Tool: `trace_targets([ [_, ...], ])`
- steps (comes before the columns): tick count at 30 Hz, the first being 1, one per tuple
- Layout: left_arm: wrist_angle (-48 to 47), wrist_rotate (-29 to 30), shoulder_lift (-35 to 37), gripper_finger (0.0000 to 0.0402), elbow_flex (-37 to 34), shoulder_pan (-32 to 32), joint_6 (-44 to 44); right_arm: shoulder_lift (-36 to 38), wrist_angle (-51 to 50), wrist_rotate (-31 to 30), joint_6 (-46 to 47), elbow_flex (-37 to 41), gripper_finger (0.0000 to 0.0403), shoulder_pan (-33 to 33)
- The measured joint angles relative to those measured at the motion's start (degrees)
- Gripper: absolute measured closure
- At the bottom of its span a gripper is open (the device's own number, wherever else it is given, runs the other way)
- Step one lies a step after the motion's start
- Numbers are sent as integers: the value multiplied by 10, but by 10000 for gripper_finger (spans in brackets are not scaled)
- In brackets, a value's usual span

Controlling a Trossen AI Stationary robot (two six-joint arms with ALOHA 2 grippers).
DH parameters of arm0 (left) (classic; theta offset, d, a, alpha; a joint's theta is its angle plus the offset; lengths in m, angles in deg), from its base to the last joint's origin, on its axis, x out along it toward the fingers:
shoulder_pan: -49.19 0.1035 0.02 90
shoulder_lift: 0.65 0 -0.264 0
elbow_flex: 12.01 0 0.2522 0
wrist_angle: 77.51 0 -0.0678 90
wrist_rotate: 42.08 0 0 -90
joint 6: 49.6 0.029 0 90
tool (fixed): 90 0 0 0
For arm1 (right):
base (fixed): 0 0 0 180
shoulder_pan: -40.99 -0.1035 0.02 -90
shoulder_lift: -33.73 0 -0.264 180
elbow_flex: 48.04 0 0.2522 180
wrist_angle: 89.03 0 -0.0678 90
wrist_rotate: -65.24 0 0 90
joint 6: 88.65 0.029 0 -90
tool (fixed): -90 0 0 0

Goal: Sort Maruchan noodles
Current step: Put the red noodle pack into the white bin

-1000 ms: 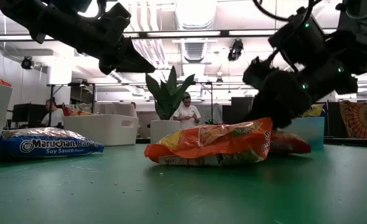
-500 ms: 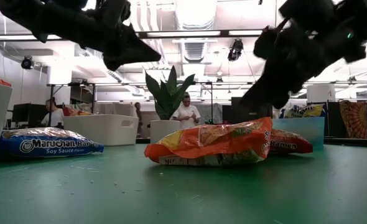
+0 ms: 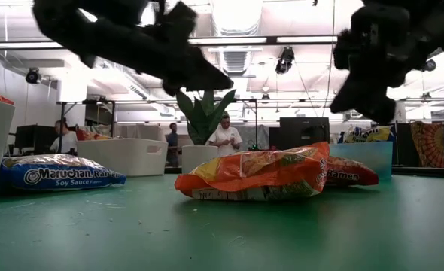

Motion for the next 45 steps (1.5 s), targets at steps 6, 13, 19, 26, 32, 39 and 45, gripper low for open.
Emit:
trace_targets([
  [6,-44,-3,-78,402,59,0,16,-3,-61,11,68,0,355,0],
  [13,-44,-10,-144,402,100,0,27,-7,-70,28,166,0,272,-1],
  [19,-41,-14,-175,402,111,0,29,-13,-94,34,210,1,200,-4],
  [26,-27,-27,-206,402,111,0,27,-42,-94,9,222,11,140,-4],
  [32,-23,-59,-237,402,134,0,20,-73,-74,2,222,11,110,-4],
  [39,-21,-65,-266,402,159,-1,15,-111,-33,2,215,11,95,-4],
  [45,-38,-64,-266,402,158,-1,10,-129,-17,2,213,11,94,-4],
])
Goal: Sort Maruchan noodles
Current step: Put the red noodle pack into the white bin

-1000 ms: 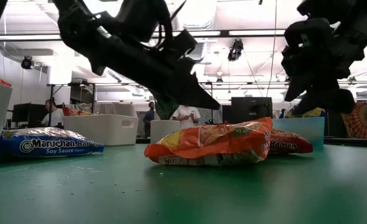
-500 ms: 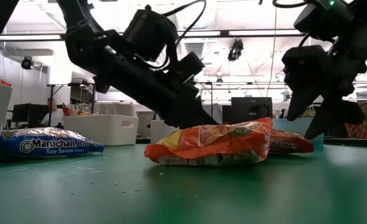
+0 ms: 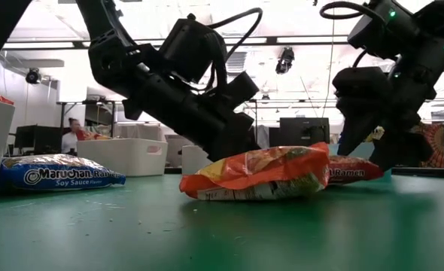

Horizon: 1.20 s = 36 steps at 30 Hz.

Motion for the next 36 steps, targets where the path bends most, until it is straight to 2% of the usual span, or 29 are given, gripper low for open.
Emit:
trace_targets([
  [12,-24,2,2,402,0,0,-12,30,-1,0,-8,2,90,12],
  [18,-28,2,2,402,0,0,-14,22,24,-10,-8,22,90,14],
  [24,-28,2,2,402,0,0,-14,-10,177,-24,0,67,90,15],
  [30,-25,2,2,402,0,0,-14,-84,332,-34,4,94,90,15],
  [36,-25,2,2,402,-1,0,-14,-150,408,-38,-28,80,99,15],
])
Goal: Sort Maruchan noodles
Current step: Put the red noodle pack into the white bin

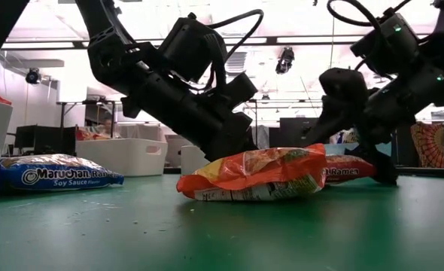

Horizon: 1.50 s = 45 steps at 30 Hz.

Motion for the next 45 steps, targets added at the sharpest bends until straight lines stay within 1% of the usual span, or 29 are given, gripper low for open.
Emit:
trace_targets([
  [5,1,0,0,402,0,0,0,-20,-3,-2,-19,-12,132,0],
  [13,8,0,-1,402,0,0,0,-14,-3,-22,-26,-13,204,0],
  [17,8,0,-1,402,0,0,0,-14,-3,-26,-35,-14,231,0],
  [22,12,0,-1,402,0,0,0,-14,-3,-30,-38,-14,250,0],
  [34,20,0,-2,402,-1,1,0,-14,-4,-45,-42,-14,257,0],
  [36,25,0,-2,402,-1,1,0,-14,-4,-46,-43,-14,269,0],
  [41,31,0,-3,402,-1,1,0,-14,-1,-47,-51,-14,315,0],
  [45,31,0,0,402,-1,0,0,-14,1,-47,-58,-14,329,0],
])
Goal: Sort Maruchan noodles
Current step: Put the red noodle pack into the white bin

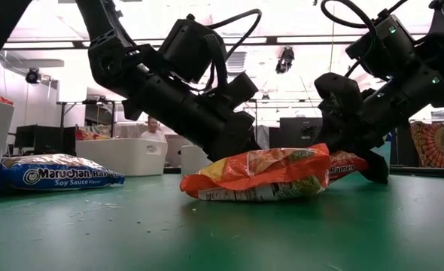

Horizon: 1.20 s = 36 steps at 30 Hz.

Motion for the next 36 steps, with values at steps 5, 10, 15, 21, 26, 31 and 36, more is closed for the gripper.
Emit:
trace_targets([
  [5,-16,-3,22,402,0,-1,3,23,-6,-2,-31,2,330,1],
  [10,-52,-1,58,402,0,-1,20,73,-7,-15,-85,2,333,1],
  [15,-100,29,101,402,0,-1,53,115,-8,-34,-155,2,333,0],
  [21,-114,40,136,402,0,2,87,142,-6,-62,-221,1,334,0],
  [26,-128,40,170,386,0,2,107,150,-1,-76,-255,1,334,0],
  [31,-179,40,221,344,0,2,117,150,16,-90,-297,1,334,0],
  [36,-205,40,282,299,0,1,127,149,76,-101,-386,0,334,-2],
])
